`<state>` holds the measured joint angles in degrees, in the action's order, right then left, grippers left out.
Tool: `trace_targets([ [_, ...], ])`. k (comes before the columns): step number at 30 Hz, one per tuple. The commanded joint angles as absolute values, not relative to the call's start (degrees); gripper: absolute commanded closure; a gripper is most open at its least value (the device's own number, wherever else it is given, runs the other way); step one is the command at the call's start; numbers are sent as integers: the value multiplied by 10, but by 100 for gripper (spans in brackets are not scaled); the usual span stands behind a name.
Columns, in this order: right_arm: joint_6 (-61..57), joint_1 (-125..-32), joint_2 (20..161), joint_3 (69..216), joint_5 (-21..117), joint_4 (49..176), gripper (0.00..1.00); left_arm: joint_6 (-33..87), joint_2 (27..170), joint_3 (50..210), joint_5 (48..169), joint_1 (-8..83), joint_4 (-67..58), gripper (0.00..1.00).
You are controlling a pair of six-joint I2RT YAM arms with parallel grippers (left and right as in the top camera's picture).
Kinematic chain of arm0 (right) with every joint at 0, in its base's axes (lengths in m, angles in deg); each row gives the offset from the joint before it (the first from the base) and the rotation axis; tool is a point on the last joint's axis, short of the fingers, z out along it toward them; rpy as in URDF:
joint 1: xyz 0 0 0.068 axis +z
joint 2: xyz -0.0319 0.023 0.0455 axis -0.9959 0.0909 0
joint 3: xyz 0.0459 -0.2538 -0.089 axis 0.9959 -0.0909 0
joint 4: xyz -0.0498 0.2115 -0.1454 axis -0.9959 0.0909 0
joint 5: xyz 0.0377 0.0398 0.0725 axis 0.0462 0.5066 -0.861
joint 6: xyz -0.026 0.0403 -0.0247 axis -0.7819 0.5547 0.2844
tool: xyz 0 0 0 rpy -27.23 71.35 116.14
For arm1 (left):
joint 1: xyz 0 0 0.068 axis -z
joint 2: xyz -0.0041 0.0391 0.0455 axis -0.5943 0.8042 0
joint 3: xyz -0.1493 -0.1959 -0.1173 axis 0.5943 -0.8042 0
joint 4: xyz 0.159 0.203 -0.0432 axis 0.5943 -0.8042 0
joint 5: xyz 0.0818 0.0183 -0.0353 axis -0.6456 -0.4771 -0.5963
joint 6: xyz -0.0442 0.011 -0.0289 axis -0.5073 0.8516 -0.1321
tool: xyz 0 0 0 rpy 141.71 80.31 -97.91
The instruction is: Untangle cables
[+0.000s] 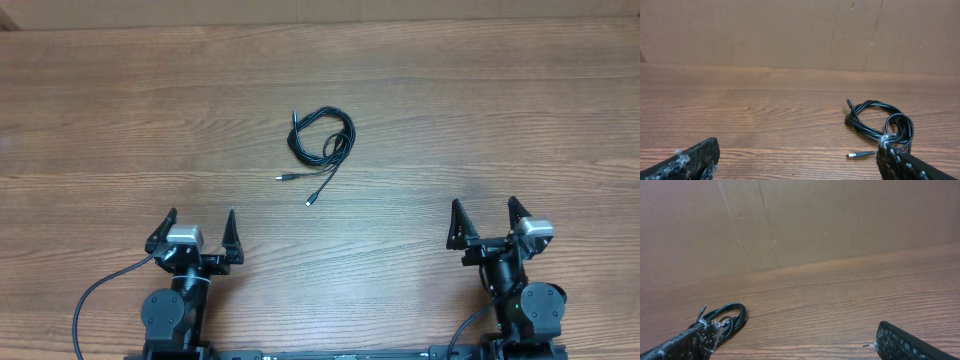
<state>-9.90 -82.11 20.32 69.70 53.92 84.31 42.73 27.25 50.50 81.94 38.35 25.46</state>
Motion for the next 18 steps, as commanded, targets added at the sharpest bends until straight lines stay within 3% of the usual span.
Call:
trace_targets([
  [1,-103,-819,199,691,545,842,0,436,268,503,816,383,253,1],
  [18,-60,-819,199,693,491,840,0,449,268,509,877,383,253,1],
])
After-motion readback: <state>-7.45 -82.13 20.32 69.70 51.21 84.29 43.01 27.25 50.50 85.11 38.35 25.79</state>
